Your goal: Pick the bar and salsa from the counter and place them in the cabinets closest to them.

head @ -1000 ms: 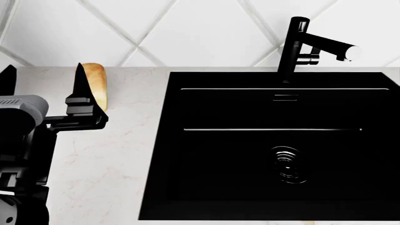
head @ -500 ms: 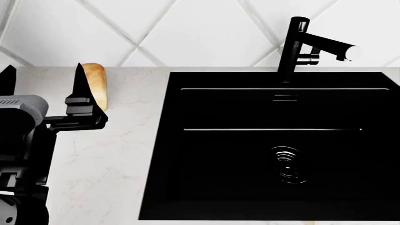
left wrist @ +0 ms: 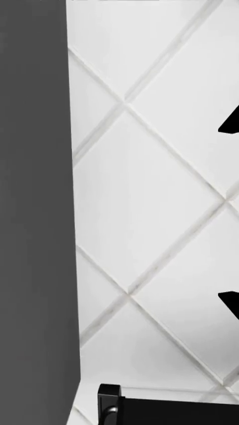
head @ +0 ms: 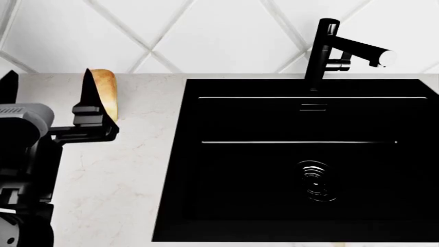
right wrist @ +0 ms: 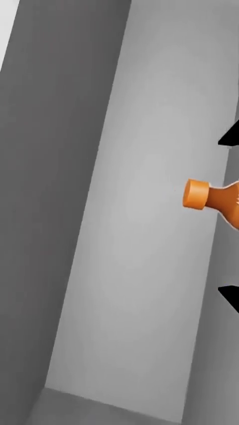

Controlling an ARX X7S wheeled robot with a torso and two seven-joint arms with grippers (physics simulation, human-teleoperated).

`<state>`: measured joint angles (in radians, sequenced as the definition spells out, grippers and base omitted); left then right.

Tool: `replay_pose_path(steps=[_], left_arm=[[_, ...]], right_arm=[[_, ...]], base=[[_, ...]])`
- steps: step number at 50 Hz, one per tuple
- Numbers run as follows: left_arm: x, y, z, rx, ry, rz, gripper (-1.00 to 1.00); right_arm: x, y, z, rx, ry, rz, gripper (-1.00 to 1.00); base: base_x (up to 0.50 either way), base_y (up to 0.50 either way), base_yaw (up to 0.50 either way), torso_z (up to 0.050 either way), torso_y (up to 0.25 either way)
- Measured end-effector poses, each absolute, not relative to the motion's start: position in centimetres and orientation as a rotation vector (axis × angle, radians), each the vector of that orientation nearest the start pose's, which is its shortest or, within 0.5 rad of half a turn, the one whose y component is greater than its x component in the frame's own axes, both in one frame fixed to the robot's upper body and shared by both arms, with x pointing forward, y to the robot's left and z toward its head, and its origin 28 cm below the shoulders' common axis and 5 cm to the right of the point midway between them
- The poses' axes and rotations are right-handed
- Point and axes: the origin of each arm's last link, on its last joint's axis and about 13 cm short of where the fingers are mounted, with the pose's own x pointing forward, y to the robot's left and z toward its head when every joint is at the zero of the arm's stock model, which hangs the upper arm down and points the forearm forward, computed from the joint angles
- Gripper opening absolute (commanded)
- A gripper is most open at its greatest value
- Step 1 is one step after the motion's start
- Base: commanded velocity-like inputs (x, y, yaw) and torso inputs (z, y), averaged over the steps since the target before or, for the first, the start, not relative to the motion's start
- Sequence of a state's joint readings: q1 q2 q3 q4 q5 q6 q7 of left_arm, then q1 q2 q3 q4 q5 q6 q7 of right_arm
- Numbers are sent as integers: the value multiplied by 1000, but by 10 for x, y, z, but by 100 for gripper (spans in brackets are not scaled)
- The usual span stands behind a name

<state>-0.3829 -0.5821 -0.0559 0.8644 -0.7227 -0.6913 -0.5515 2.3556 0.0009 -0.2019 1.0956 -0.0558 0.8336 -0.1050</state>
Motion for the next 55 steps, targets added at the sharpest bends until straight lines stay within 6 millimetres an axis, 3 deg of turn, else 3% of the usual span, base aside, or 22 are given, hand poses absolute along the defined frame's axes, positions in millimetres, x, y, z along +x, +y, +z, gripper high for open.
replay_pose_path(steps=[13, 21, 27, 34, 40, 55], left_arm=[[201, 251, 228, 38, -444, 73, 100], [202, 250, 230, 43, -445, 70, 100], [202, 250, 230, 46, -445, 68, 100], [202, 250, 231, 49, -446, 68, 100], [202, 251, 231, 50, -446, 70, 100], [200, 252, 229, 50, -443, 77, 100]], right_arm=[[254, -91, 600, -301, -501, -48, 100], [216, -86, 605, -365, -549, -42, 100], [188, -85, 598, -427, -553, -46, 100], [168, -102, 578, -467, -487, -83, 100], [163, -115, 554, -421, -455, -126, 100], [183, -151, 475, -247, -354, -200, 100]], base=[[0, 0, 0, 0, 0], [0, 0, 0, 0, 0], [0, 0, 0, 0, 0], [0, 0, 0, 0, 0], [0, 0, 0, 0, 0], [0, 0, 0, 0, 0]])
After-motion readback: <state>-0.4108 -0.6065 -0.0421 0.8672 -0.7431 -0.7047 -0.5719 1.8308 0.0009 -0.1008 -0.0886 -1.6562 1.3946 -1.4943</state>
